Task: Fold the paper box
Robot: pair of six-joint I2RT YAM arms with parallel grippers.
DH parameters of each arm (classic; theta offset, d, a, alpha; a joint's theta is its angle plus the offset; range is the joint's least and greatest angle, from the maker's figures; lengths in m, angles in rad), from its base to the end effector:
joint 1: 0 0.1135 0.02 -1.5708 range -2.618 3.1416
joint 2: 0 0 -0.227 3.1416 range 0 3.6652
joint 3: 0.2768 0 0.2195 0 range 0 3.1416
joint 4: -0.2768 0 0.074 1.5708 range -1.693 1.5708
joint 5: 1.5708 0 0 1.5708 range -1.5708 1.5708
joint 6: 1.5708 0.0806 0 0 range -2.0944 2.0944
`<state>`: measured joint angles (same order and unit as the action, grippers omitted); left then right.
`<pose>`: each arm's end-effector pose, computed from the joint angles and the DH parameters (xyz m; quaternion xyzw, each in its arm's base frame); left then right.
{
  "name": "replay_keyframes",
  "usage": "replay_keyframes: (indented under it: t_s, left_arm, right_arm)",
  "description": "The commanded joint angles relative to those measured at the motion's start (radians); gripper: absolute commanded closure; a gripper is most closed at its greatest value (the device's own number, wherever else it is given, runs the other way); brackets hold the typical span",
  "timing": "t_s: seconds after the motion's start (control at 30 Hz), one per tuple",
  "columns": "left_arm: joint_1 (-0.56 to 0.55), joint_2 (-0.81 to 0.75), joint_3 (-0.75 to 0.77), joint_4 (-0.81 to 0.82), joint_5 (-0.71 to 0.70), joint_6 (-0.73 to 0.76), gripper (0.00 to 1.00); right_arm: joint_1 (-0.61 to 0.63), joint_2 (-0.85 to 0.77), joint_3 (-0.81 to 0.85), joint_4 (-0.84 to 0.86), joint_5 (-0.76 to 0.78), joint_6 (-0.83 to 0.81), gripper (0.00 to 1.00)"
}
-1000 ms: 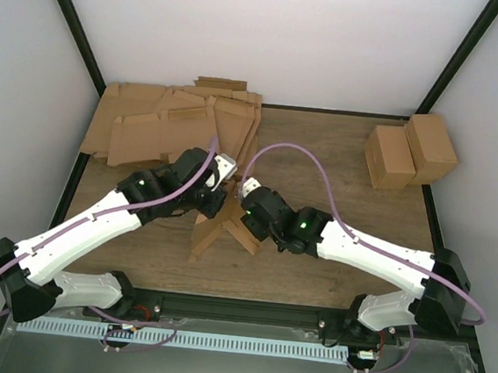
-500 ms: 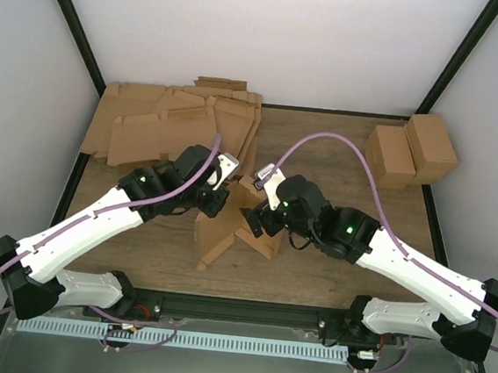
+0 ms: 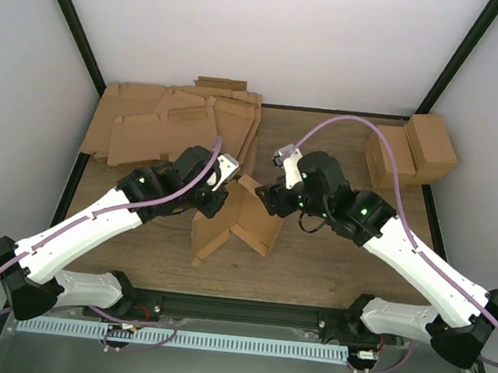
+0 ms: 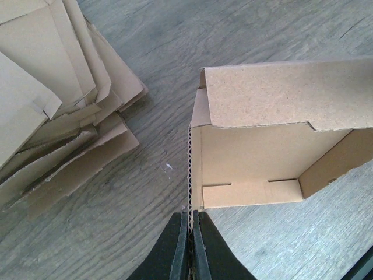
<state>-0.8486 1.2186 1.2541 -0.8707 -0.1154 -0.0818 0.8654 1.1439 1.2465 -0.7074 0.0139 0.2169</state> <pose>0.1748 -0.1844 0.2798 0.3293 0.8717 -0.1129 0.3450 0.1675 0.1950 0.3135 -0.2791 0.8405 0.2340 0.4012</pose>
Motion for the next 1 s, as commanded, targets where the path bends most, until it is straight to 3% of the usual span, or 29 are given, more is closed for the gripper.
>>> replay_keyframes:
  t_s: [0.0,0.27,0.47,0.53,0.73,0.97]
  left_arm:
    - [-0.011,-0.030,-0.010,0.013,-0.018,0.024,0.96]
    - [-0.016,-0.033,-0.015,0.014,-0.019,0.032,0.96]
    - [-0.016,-0.026,-0.005,0.006,-0.023,0.034,0.96]
    - [-0.017,-0.021,0.002,-0.001,-0.019,0.033,0.96]
    - [-0.017,-0.018,0.013,-0.008,-0.017,0.030,0.96]
    - [-0.017,0.008,0.048,-0.038,-0.001,0.023,0.96]
  right_arm:
    - [-0.058,-0.001,0.032,-0.010,-0.118,0.025,0.35]
    - [-0.063,0.069,0.013,-0.048,-0.156,-0.009,0.45]
    - [-0.062,0.108,0.014,-0.086,-0.192,-0.061,0.57]
    - [-0.062,0.111,0.010,-0.094,-0.193,-0.071,0.65]
    - [-0.040,0.135,-0.007,-0.115,-0.120,-0.089,0.63]
    - [0.049,0.175,-0.039,-0.118,0.098,-0.090,0.63]
